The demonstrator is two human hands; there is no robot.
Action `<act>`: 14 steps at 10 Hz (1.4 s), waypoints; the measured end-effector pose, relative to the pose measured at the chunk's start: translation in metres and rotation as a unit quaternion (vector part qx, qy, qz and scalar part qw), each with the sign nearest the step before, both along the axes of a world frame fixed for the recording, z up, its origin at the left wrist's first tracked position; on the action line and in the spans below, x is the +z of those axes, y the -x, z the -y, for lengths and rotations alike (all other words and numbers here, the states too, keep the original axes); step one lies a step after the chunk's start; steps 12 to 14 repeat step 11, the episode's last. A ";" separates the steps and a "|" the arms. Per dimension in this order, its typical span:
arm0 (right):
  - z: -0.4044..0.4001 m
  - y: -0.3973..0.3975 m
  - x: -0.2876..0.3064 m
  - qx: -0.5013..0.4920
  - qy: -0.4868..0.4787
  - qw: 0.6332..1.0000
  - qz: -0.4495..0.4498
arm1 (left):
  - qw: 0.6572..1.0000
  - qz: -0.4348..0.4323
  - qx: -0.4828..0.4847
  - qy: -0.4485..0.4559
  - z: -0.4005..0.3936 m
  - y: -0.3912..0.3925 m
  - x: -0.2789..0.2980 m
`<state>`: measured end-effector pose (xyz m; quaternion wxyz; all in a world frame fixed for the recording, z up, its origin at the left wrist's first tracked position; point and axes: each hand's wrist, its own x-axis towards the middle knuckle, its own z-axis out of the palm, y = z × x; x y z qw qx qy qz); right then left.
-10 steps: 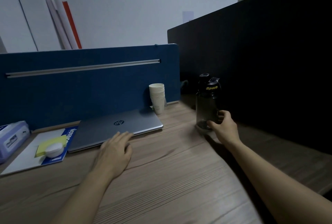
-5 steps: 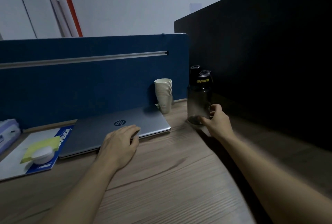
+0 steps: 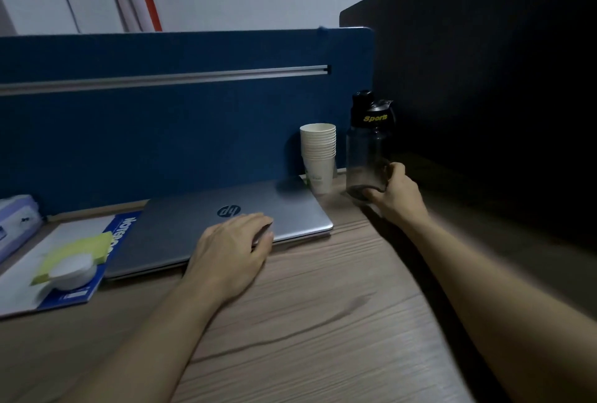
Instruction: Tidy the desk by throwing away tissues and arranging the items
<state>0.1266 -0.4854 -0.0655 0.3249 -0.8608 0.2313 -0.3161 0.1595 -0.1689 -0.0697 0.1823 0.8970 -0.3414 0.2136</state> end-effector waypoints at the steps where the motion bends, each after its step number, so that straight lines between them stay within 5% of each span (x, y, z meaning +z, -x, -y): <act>1: 0.001 -0.008 0.001 -0.004 0.007 1.000 -0.005 | 1.000 -0.006 0.005 -0.003 0.000 -0.002 -0.001; 6: 0.009 -0.039 0.002 -0.023 0.034 0.997 -0.067 | 1.000 -0.010 0.011 -0.003 -0.001 0.000 0.002; 14: -0.044 0.030 -0.002 0.024 -0.013 0.997 -0.066 | 0.998 -0.039 0.038 -0.017 -0.005 0.019 0.002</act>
